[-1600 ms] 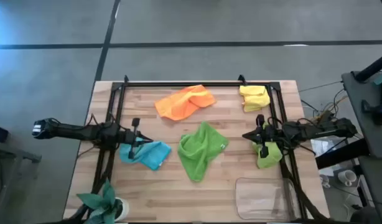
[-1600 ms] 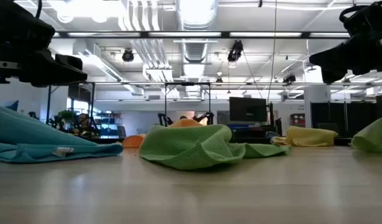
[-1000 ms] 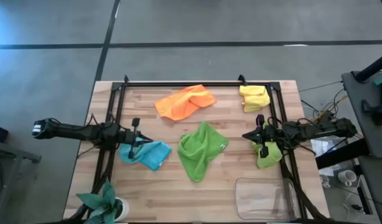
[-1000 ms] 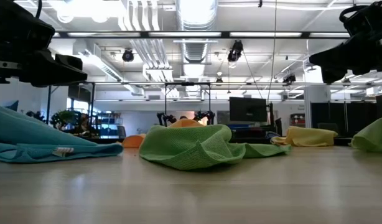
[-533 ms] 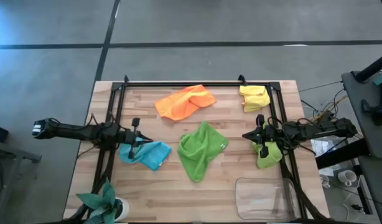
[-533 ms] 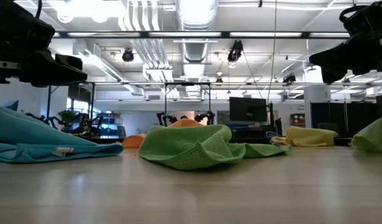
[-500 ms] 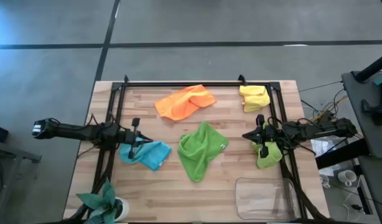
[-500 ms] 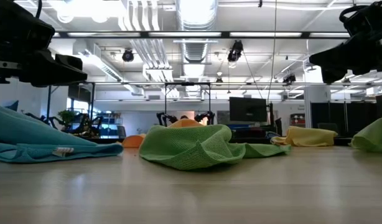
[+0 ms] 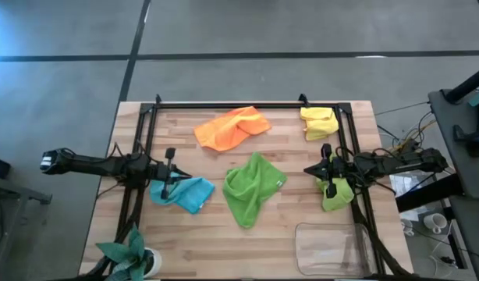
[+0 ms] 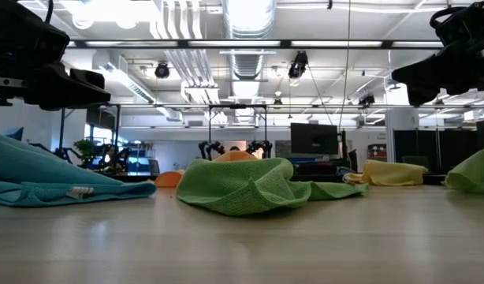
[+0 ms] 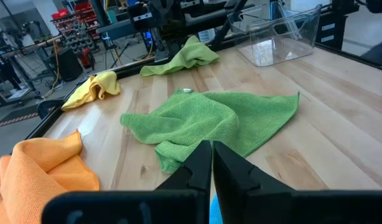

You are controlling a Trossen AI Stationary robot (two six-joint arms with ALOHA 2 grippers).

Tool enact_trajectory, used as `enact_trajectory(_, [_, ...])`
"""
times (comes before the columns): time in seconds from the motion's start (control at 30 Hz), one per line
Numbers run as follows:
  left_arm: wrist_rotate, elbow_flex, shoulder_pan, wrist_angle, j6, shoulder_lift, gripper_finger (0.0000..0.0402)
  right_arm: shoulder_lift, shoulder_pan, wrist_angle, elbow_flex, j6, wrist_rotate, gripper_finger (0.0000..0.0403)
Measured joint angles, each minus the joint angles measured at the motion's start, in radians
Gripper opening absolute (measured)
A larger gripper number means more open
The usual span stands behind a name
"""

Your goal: Fold microfiber towels

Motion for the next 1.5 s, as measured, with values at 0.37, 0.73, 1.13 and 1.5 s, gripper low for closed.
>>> enact_trajectory(0.37, [0.0, 0.0, 0.0, 0.0, 0.0, 0.0, 0.0001, 0.0, 0.0, 0.053, -0.001, 0.062, 0.0, 0.0009])
enact_trajectory(0.73, [0.0, 0.0, 0.0, 0.0, 0.0, 0.0, 0.0001, 0.163, 0.046, 0.01, 0.128, 0.201, -0.063, 0.0013])
enact_trajectory(1.13, [-0.079, 0.0, 0.0, 0.054, 0.209, -0.001, 0.0001, 1.003, 0.213, -0.187, 0.683, 0.114, -0.023, 0.0086])
enact_trajectory(1.5, [-0.056, 0.0, -0.001, 0.089, -0.269, 0.004, 0.0001, 1.639, 0.192, -1.002, 1.213, 0.003, 0.084, 0.0174])
